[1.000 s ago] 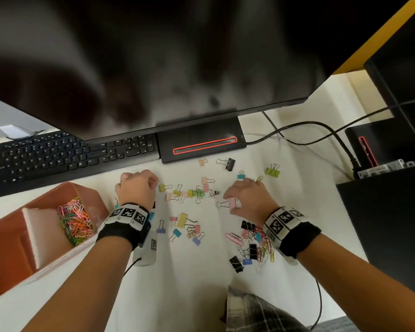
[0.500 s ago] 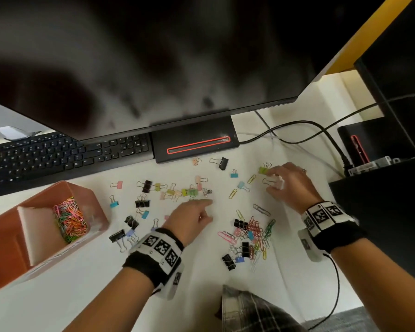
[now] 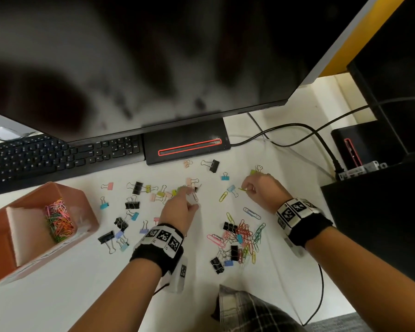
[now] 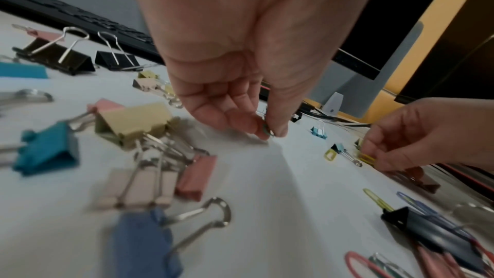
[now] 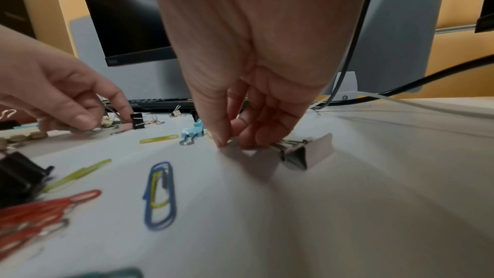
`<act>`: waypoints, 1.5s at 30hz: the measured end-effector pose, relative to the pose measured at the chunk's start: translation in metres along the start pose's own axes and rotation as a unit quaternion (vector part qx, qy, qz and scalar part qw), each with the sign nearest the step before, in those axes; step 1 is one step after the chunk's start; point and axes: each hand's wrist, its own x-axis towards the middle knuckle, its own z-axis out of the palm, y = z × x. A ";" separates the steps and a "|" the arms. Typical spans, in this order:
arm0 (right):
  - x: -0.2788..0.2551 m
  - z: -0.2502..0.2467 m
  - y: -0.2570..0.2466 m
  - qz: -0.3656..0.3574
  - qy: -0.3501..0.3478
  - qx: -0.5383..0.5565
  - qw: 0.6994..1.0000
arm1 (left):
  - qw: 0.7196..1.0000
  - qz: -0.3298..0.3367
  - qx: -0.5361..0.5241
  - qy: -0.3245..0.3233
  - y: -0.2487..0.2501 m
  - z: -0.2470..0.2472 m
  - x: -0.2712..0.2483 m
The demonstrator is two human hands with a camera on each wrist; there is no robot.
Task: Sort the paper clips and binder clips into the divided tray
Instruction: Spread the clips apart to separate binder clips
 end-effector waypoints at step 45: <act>-0.061 0.035 0.015 -0.020 0.025 0.060 0.998 | 0.926 0.264 0.209 -0.169 0.036 0.038 0.013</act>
